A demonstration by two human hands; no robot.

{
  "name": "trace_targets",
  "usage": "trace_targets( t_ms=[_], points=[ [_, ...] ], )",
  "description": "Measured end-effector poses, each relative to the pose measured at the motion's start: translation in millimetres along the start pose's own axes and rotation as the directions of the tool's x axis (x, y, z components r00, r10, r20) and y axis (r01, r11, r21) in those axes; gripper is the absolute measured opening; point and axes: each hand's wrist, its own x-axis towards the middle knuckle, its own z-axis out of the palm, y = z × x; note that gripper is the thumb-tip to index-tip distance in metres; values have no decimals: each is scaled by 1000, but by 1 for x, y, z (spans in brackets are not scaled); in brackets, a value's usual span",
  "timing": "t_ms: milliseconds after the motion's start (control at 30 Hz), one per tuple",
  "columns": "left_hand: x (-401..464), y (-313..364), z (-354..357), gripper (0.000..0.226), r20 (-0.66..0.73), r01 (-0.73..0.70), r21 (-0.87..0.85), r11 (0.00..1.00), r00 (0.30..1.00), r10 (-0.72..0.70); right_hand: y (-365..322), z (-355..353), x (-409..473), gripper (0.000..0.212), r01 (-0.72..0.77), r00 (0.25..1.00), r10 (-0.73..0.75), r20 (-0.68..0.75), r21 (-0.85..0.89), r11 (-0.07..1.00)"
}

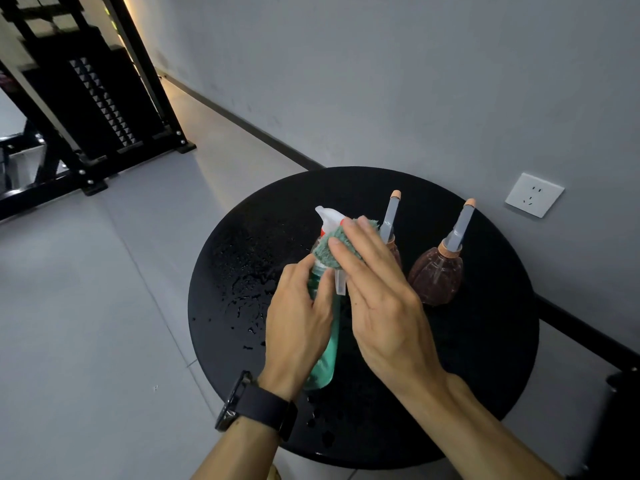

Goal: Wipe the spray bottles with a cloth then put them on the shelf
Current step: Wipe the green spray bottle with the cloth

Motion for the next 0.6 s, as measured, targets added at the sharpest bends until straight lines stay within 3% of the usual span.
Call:
trace_targets(
  t_ms=[100, 233, 367, 500, 600],
  points=[
    [1, -3, -2, 21, -5, 24, -63, 998, 1000, -25, 0, 4, -6, 44, -3, 999, 1, 50, 35, 999],
    [5, -10, -7, 40, 23, 37, -101, 994, 999, -35, -4, 7, -15, 47, 0, 993, -12, 120, 92, 996],
    [6, -14, -12, 29, 10, 72, -165, 984, 997, -71, -8, 6, -19, 48, 10, 988, -30, 149, 132, 991],
    [6, -10, -15, 18, 2, 104, -255, 961, 994, -107, -13, 5, -20, 38, 31, 999, -38, 33, 187, 982],
    [6, -2, -15, 22, 18, 131, -295, 946, 991, -132, -8, 2, -14, 36, -76, 990, 101, -102, 224, 972]
  ],
)
